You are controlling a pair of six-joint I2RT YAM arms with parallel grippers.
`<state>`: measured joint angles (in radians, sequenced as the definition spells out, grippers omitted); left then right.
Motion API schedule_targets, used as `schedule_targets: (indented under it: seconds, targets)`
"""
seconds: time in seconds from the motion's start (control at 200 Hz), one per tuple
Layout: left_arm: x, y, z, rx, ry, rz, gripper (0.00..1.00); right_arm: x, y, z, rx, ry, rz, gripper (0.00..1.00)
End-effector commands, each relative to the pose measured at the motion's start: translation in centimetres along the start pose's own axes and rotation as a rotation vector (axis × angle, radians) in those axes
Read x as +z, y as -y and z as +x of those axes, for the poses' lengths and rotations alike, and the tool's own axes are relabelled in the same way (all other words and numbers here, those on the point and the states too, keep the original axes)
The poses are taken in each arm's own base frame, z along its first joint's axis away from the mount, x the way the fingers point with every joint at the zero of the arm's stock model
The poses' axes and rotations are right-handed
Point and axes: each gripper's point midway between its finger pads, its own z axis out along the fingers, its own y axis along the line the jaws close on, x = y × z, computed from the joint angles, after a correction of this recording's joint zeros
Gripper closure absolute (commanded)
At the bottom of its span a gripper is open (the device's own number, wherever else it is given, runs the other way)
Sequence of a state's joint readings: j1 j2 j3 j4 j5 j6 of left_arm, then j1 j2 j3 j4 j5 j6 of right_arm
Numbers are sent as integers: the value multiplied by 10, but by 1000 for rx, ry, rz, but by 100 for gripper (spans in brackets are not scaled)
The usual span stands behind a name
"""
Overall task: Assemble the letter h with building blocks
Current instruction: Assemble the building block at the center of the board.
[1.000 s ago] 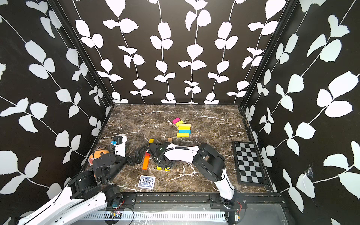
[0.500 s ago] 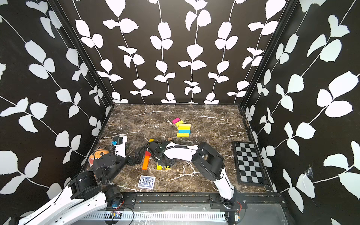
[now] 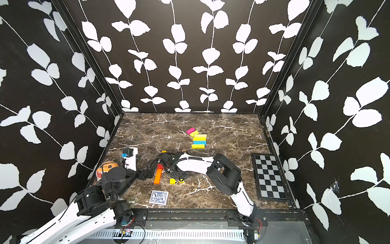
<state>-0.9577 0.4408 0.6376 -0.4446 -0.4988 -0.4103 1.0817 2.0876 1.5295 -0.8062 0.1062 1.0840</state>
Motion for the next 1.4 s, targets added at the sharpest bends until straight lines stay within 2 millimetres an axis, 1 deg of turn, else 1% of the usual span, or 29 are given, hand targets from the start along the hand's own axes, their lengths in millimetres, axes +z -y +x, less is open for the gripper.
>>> schedule_targets:
  seconds: [0.0, 0.11, 0.205, 0.25, 0.455, 0.66, 0.971, 1.071, 1.226, 1.396]
  targets:
    - [1, -3, 5, 14, -4, -12, 1, 7, 13, -3, 10, 1, 62, 97]
    - [1, -3, 5, 15, -4, -12, 1, 10, 12, -3, 11, -4, 61, 89]
    - [2, -2, 5, 17, -7, -12, 1, 11, 12, -3, 12, -6, 60, 79]
    - [2, -2, 5, 18, -7, -12, 1, 11, 12, -3, 14, -5, 60, 76]
    - [2, -2, 5, 19, -7, -13, 1, 11, 10, -4, 14, -2, 52, 67]
    - [3, -2, 6, 21, -9, -14, 1, 11, 11, -4, 15, -4, 50, 59]
    - [3, -2, 5, 21, -12, -15, 1, 9, 10, -8, 17, 8, 38, 53]
    - [3, -2, 5, 21, -11, -15, 1, 5, 9, -11, 13, 19, 30, 50]
    - [3, -2, 4, 22, -13, -17, 1, -4, 4, -18, 0, 53, 8, 39]
    - [4, -1, 4, 24, -15, -18, 1, -13, 5, -25, -8, 79, 7, 36]
